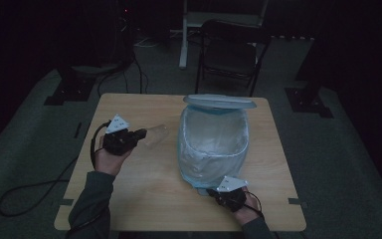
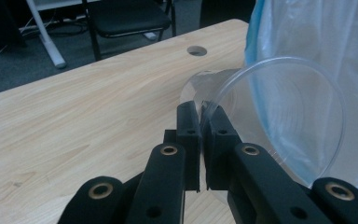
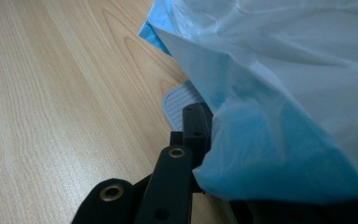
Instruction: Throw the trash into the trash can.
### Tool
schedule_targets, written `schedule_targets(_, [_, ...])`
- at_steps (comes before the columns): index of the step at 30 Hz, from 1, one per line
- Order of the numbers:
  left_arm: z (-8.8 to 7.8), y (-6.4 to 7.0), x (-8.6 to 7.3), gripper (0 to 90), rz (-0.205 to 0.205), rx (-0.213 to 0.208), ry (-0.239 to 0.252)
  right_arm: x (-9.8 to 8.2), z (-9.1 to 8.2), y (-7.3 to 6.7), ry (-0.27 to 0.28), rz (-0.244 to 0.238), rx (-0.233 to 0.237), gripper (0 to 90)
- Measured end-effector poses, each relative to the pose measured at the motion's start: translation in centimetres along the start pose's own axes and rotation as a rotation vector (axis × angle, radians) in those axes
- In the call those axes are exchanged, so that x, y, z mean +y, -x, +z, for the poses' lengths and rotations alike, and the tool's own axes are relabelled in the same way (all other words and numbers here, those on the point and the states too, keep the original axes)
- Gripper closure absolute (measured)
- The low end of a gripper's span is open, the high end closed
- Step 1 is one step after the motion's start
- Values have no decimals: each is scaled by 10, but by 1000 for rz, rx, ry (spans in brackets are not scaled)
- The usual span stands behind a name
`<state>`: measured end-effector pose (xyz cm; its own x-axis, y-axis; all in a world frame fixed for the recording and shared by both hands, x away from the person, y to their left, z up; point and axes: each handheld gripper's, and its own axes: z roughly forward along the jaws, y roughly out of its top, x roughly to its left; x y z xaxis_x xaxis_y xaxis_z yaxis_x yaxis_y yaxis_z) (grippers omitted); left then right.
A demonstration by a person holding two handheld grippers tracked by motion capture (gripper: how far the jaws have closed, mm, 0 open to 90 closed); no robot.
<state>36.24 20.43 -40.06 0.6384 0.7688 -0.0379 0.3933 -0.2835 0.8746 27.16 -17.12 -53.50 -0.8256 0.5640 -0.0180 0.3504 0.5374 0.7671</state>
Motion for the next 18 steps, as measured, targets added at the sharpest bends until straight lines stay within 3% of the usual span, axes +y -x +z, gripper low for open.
schedule_targets(18, [-16, 12, 23, 871, 51, -31, 65, 0, 0, 0, 0, 5, 5, 900])
